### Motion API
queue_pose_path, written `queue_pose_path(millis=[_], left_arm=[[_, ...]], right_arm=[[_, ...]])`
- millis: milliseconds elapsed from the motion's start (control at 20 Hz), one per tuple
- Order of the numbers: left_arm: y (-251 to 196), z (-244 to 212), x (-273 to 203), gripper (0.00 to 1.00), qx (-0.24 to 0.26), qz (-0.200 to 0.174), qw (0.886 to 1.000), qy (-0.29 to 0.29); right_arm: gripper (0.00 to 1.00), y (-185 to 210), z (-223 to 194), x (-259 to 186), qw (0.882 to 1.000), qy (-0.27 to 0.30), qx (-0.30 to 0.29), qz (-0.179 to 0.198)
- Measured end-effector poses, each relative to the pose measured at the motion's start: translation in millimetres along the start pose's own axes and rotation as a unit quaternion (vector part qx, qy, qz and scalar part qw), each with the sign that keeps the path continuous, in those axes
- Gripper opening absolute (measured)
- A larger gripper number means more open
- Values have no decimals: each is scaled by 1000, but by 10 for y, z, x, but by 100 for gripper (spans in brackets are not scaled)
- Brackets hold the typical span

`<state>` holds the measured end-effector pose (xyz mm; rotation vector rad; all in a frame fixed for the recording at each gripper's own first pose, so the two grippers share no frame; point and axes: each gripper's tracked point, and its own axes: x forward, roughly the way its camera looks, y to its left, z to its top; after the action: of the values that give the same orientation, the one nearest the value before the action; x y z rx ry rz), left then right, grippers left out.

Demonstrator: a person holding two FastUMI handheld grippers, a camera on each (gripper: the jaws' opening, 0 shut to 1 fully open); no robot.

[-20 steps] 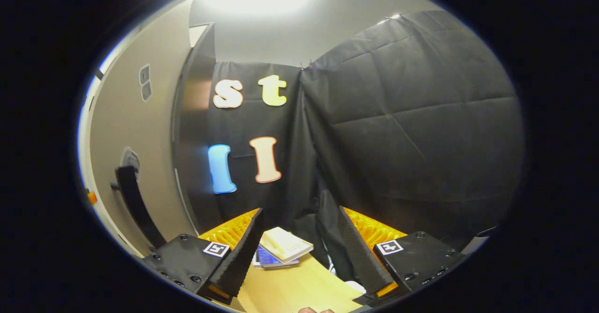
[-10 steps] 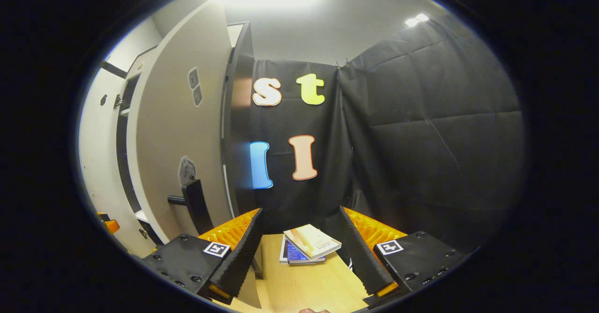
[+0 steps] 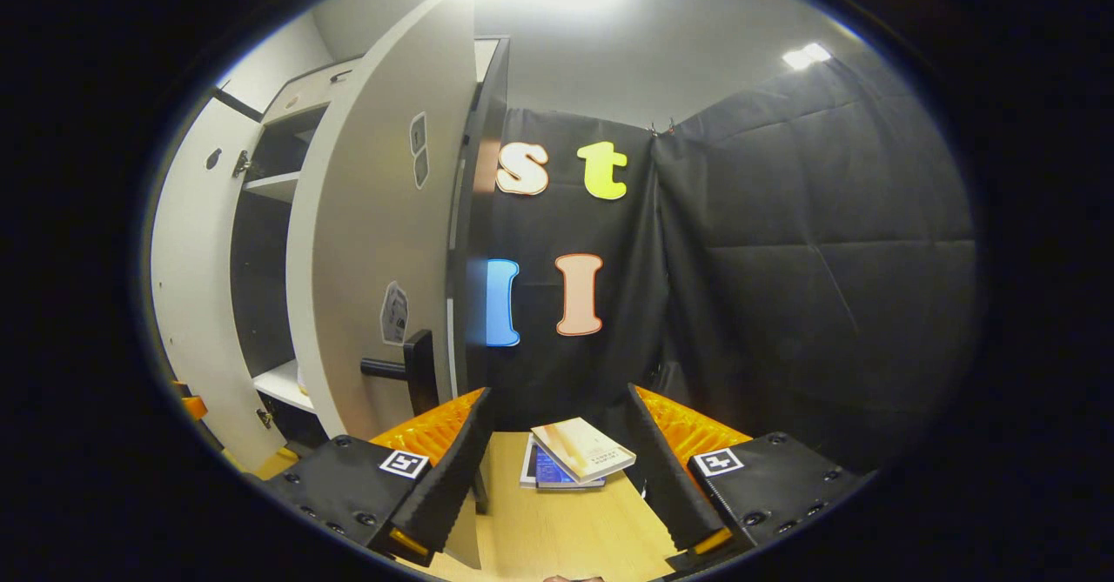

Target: Grab one shoe with the right hand and put it into the shoe cabinet, grab the other shoe with the left hand and put it into the shoe cabinet; then close the right door with the right hand and the left door with the left hand.

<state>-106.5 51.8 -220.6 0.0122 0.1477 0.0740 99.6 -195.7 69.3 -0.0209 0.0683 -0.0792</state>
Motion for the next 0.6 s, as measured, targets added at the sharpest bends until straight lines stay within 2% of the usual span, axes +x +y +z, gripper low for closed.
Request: queue_pose_path(millis=[100,200,250,300,400,450,500,550,600], left_arm=[[112,-77,-102,95,6,5,1000,2],[217,-116,-154,95,4,11,1000,4],[244,-145,-180,100,-1,9,1000,4],[272,-155,-199,95,-3,9,1000,5],[352,-181,-226,95,1,11,1000,6],[380,-191,-253,94,2,7,1000,6],[389,-186,-275,94,1,3,1000,3],[413,-186,-294,94,-3,-2,1000,2],[426,-189,-304,94,-7,-6,1000,3]], right_arm=[[91,57,-2,-7,1000,-1,11,-4],[94,133,-10,-44,1000,-1,12,-3],[91,181,-1,-58,1000,-1,10,-2],[94,220,6,-69,1000,0,9,-2],[94,288,4,-94,1000,-1,12,-6],[91,318,7,-106,1000,-1,14,-9],[95,337,-1,-107,1000,-2,15,-10],[91,365,1,-112,1000,-3,16,-11],[94,391,-2,-117,1000,-4,18,-12]])
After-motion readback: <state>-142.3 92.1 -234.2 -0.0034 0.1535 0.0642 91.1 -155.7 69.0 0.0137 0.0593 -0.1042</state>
